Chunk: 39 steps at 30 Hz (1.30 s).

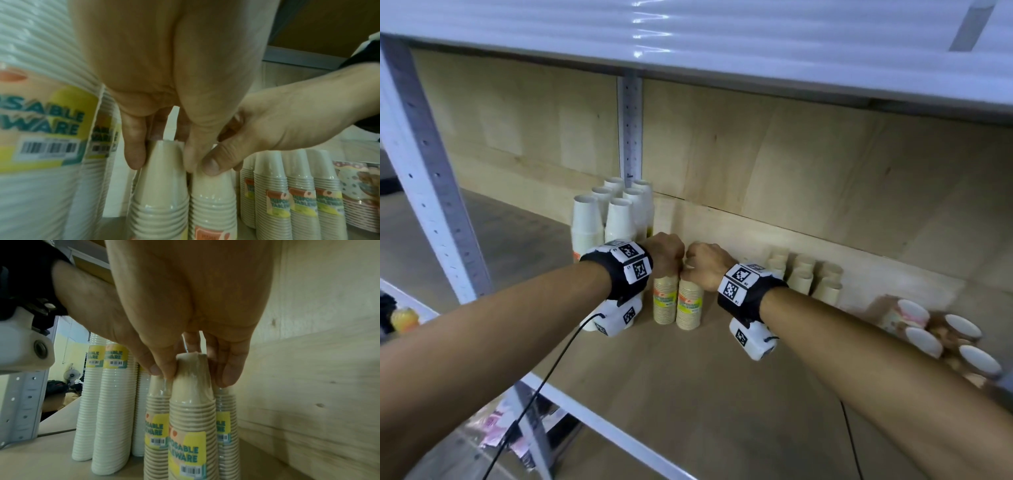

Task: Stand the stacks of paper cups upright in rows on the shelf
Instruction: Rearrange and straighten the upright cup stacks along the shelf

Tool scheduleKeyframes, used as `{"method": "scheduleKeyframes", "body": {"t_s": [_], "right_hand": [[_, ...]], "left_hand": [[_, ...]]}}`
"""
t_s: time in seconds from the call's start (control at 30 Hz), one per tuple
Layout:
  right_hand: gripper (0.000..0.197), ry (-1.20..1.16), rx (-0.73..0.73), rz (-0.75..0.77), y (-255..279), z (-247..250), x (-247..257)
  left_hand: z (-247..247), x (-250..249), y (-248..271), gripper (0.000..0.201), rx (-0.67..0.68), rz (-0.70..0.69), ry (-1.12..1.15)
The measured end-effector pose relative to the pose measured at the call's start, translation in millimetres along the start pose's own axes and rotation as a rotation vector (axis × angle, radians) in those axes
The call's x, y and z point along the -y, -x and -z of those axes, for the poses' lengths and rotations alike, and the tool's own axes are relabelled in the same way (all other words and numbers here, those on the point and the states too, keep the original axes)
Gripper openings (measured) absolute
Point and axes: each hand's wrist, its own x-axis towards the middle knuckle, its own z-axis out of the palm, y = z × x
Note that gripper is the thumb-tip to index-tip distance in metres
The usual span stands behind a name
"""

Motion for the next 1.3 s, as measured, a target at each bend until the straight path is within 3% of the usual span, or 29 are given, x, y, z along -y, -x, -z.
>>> {"method": "scheduleKeyframes", "body": {"t_s": [0.17,0.4,0.53,0.73,0.93,1.3], "right_hand": [[0.022,-0.017,-0.013,-0.006,-0.3,-0.9,-1.4],[0.028,-0.019,-0.022,-0.011,13.4,6.8,-2.5],[0.025,-0.020,-0.042,0.001,30.9,19.1,-9.3],[0.039,0.003,-0.051,-0.129,62.3,39.5,-32.3],[0.041,0.012,-0.075,-0.236,90.1,52.1,-56.3],[0.023,0.020,-0.086,-0.335,112.7,61.2,-90.7]], "left_hand": [[-3.7,10.4,-0.5,0.022,-0.040,-0.005,0.045],[2.4,4.3,-0.3,0.036,-0.032,-0.035,0.081],[9.1,-12.5,-2.2,0.040,-0.022,-0.072,0.114],[16.6,-51.4,-7.3,0.043,0.010,-0.113,0.152],[16.8,-91.0,-14.9,0.041,0.007,-0.183,0.163],[13.6,-136.9,-25.7,0.034,0.008,-0.275,0.163]]}}
